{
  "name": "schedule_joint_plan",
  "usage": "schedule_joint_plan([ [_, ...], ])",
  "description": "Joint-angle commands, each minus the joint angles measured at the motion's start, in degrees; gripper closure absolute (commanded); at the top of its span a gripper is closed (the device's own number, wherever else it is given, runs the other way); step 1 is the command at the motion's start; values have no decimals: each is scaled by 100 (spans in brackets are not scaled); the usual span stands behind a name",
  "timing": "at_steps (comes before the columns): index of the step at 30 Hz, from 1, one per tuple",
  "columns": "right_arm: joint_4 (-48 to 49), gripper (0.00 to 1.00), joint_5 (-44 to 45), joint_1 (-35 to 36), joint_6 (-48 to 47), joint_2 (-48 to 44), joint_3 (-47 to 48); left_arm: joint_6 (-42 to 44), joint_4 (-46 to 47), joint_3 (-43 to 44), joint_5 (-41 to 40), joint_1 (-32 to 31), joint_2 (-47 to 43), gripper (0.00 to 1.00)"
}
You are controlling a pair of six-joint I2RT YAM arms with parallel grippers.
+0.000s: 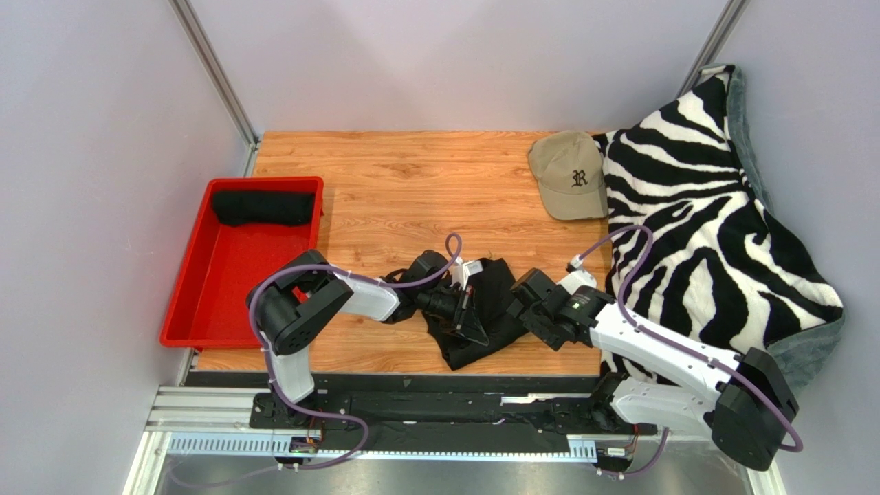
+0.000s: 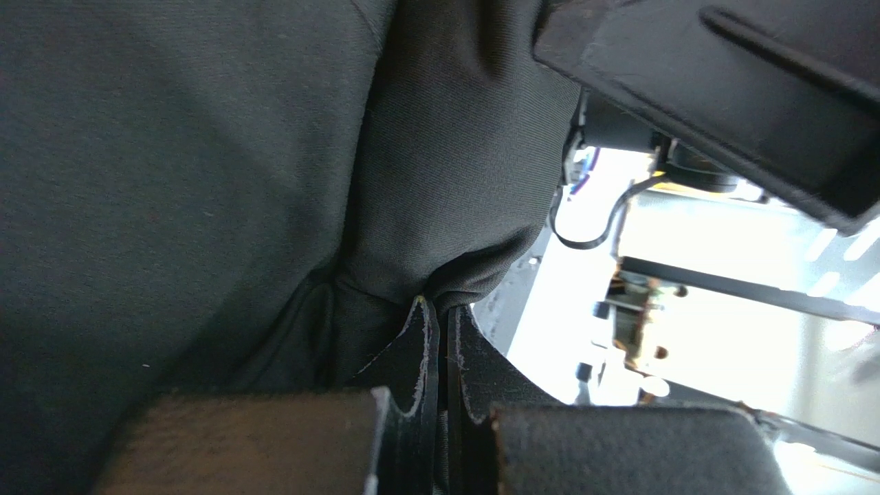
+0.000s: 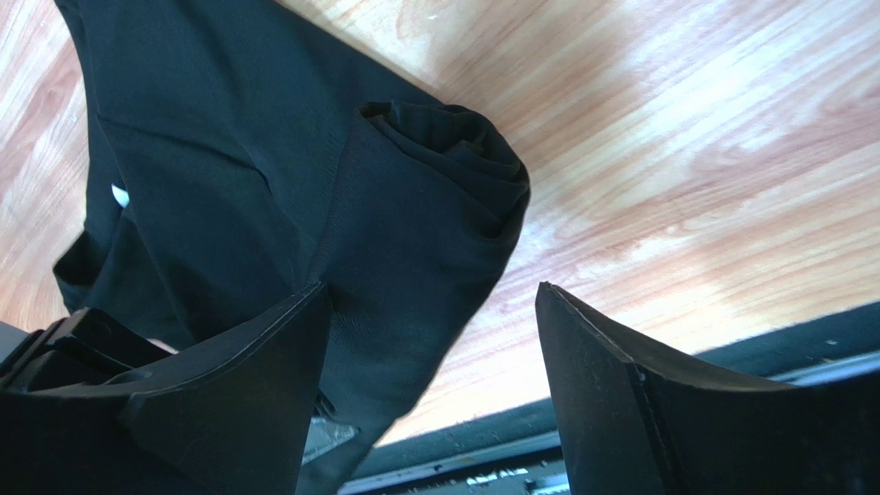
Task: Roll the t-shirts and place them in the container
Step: Roll the T-shirt to the center of the board.
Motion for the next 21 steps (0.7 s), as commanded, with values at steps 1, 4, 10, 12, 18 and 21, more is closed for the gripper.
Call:
schedule_joint_plan([
  [1, 527, 26, 417, 81, 333, 250, 90, -462, 393, -108, 448, 102, 190, 100],
  [4, 554, 32, 452, 107, 421, 532, 72, -672, 682, -169, 563, 155, 286, 100],
  [10, 449, 63, 514, 107, 378, 1094, 238, -893, 1026, -222, 756, 164, 384, 100],
  [12, 186, 78, 566, 107, 351, 1200, 475, -849, 1027, -214, 783, 173, 340, 100],
  [18, -929, 99, 716, 37, 176, 1876, 1283, -173, 185, -38, 449, 173, -195, 69],
  [21, -1316, 100, 628, -33, 27, 2228, 1513, 431, -597, 85, -95, 164, -766, 61],
])
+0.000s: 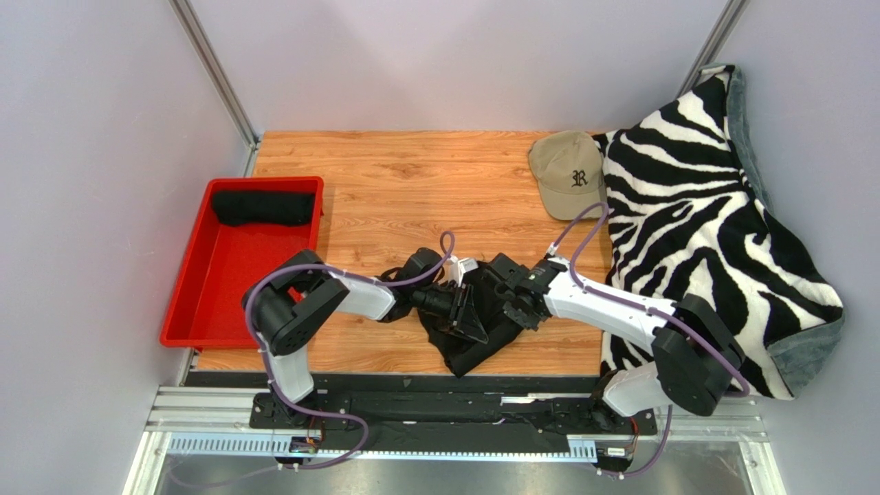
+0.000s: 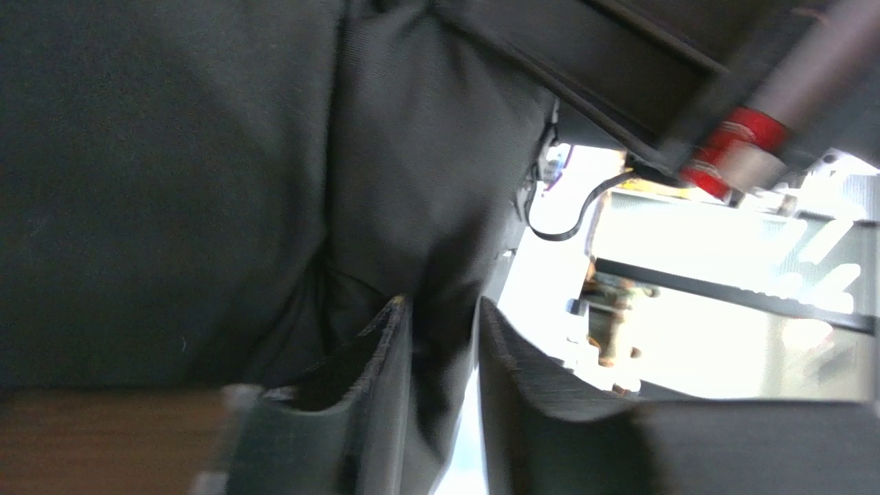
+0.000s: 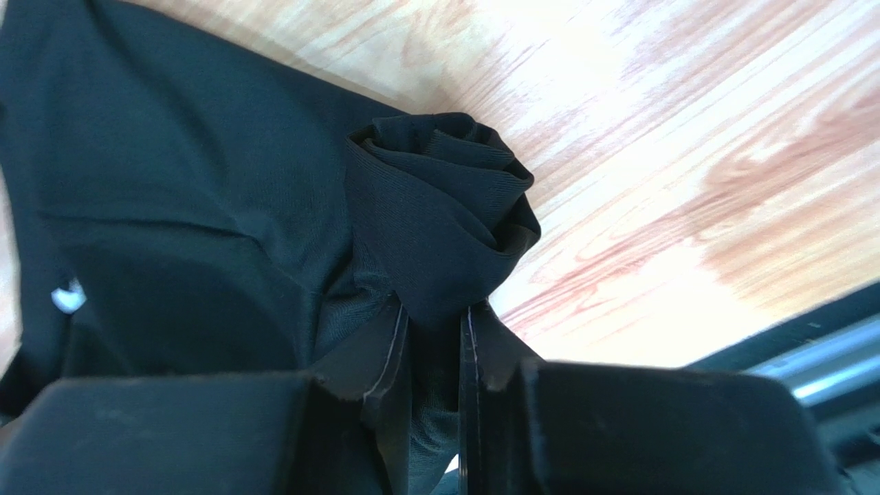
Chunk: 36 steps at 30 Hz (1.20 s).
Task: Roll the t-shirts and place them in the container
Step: Roll the T-shirt to the center of the board.
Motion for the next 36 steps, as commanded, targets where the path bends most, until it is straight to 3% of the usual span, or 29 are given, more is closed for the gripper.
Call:
schedule_joint_plan([
  [1, -918, 100, 316, -114, -227, 397, 533, 1000, -1258, 245, -601, -4, -1064, 59],
  [6, -1375, 100, 140, -334, -544, 1028, 965, 1607, -2139, 342, -2032, -74, -2067, 55],
  [12, -1727, 100, -71, -562, -992, 1837, 1606, 2433, -3063, 429, -4598, -1084, -3175, 54],
  [13, -1753, 100, -141, -632, -1106, 1926, 1677, 2564, -3150, 438, -4810, -1416, -3219, 54],
  [16, -1859, 100, -238, -738, -1299, 2285, 1958, 2837, -3257, 491, -6493, -1980, -3317, 54],
  [22, -2166, 100, -343, -808, -1528, 2954, 2573, 3619, -3442, 1017, -8068, -3114, -2588, 50],
  [27, -2343, 100, -414, -870, -1686, 3263, 2846, 4445, -3265, 1483, -8863, -3888, -1606, 44],
  [36, -2378, 100, -414, -958, -1783, 3395, 2978, 4982, -3098, 1985, -9030, -4144, -444, 37],
])
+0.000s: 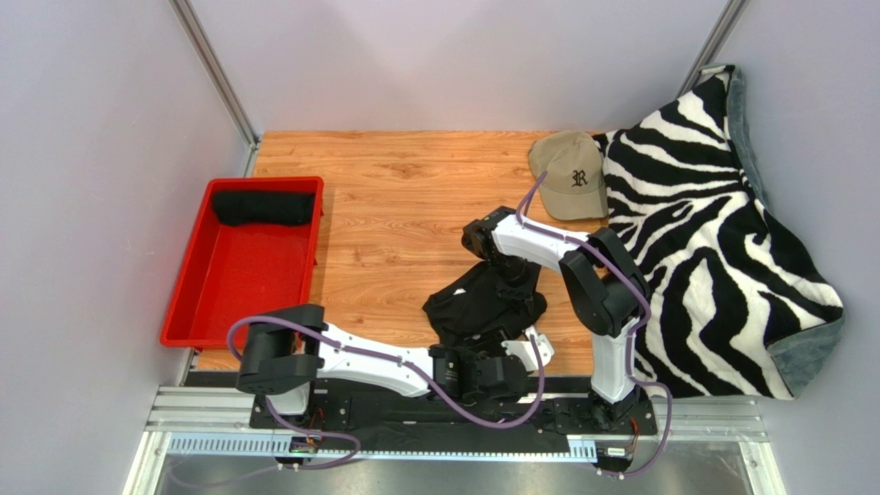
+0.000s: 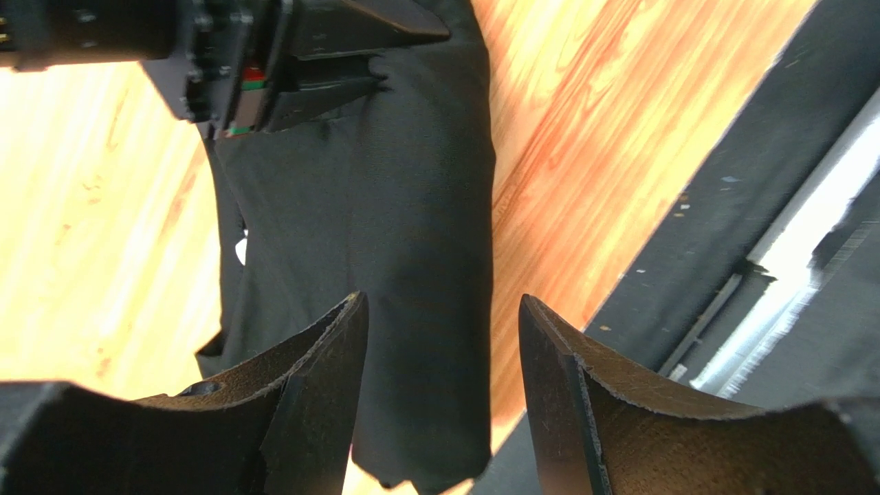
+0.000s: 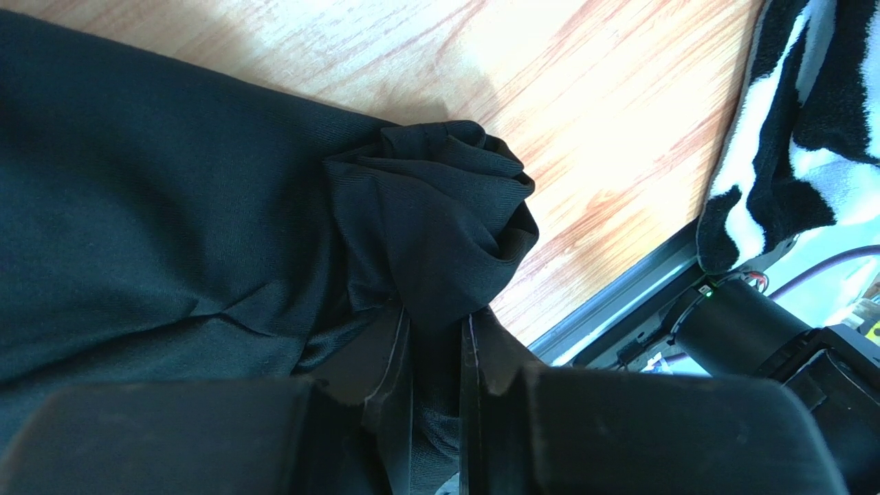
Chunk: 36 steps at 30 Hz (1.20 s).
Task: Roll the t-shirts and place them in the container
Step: Roll the T-shirt to the center of the board.
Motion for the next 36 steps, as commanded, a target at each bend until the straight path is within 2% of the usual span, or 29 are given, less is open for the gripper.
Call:
schedule_joint_plan([
  [1, 201, 100, 89, -82, -18, 212, 58, 436, 145, 363, -402, -35, 368, 37],
  [7, 219, 100, 45, -82, 0, 221, 41, 243, 127, 416, -367, -26, 685, 37],
  [10, 272, 100, -8, -82, 18, 151, 14, 120, 224, 294, -297, -35, 747, 41],
  [13, 324, 100, -87, -82, 27, 98, -21, -3, 479, 92, -104, -26, 720, 55],
  [14, 377, 100, -122, -82, 18, 55, -38, -47, 505, 74, -86, -9, 711, 68],
  [16, 438, 99, -201, -82, -17, -7, -100, -161, 532, 21, -16, 26, 711, 82],
  [17, 500, 97, -227, -82, -26, -42, -126, -205, 523, 3, 11, 44, 711, 95],
  [18, 544, 88, -254, -90, -44, -147, -170, -249, 558, -23, 46, 62, 668, 97],
  [20, 667, 69, -289, -90, -61, -270, -293, -328, 732, -172, 291, 114, 537, 100],
  [21, 685, 53, -289, -90, -44, -428, -328, -346, 786, -233, 380, 114, 483, 100],
  [24, 711, 32, -149, -152, 17, -805, -399, -495, 962, -549, 861, 255, 237, 100],
  [29, 983, 27, -70, -301, 36, -1623, -565, -995, 1330, -1033, 1706, 737, -315, 100],
  [36, 1510, 25, 317, -310, 316, -3012, -1074, -1356, 1525, -1446, 3506, 1405, -791, 100],
])
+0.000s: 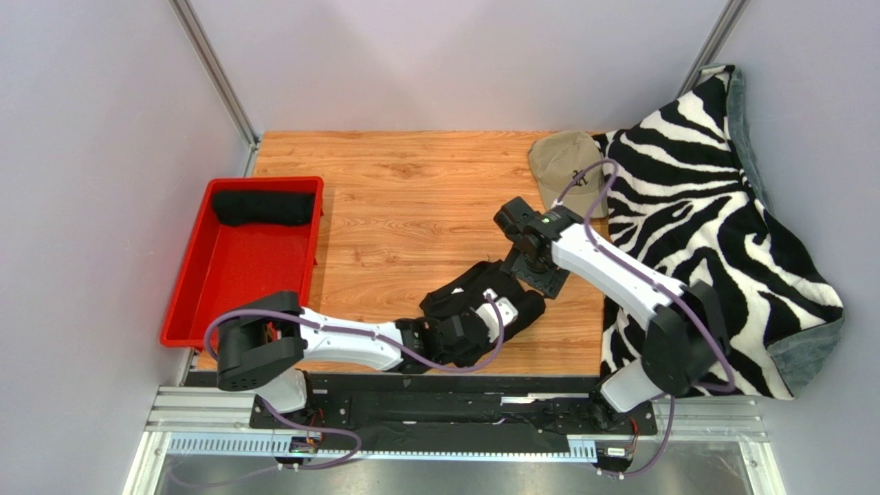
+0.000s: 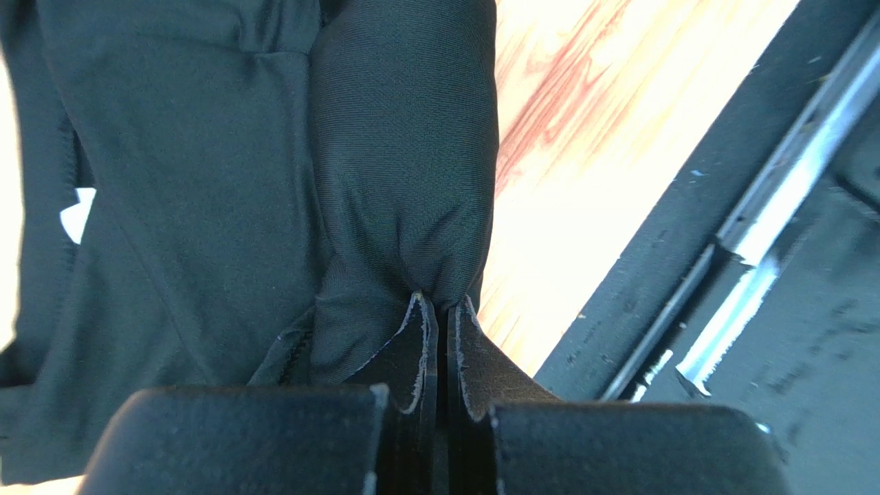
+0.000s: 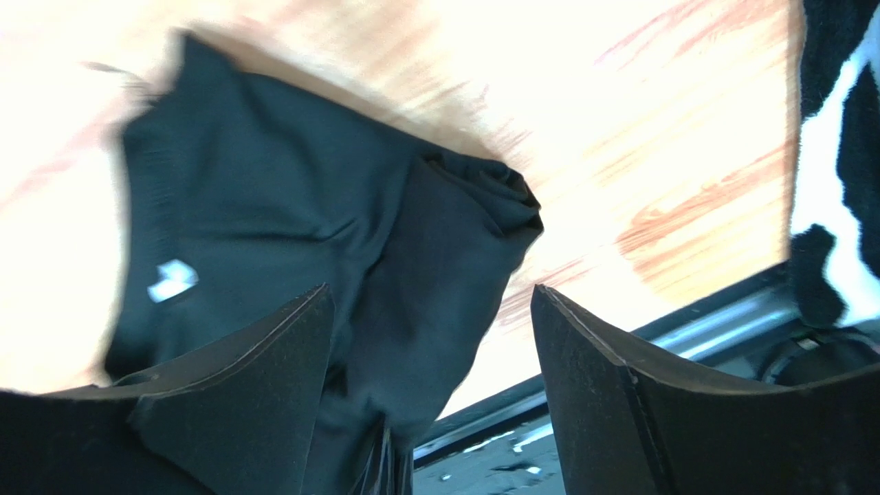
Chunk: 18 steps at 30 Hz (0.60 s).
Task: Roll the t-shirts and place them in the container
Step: Roll the T-shirt to the center of the board.
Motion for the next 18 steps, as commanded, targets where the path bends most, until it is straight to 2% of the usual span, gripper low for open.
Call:
schedule_joint_plan([
  [1, 658, 25, 389, -9, 325, -912, -417, -473, 246, -175, 1448, 331, -319, 100],
  [5, 1125, 26, 328, -9, 431, -1659, -927, -912, 509, -359, 2431, 814, -434, 100],
  [9, 1380, 28, 415, 237, 702, -1994, -1402, -1466, 791, -570, 3634, 1411, -399, 100],
  [15, 1547, 29, 740, 816, 1072, -2231, -1912, -2564, 1265, -860, 4794, 2290, -127, 100],
  [18, 1845, 30, 750, 958, 1248, -2372, -2254, -3241, 1801, -1071, 5253, 2642, 145, 100],
])
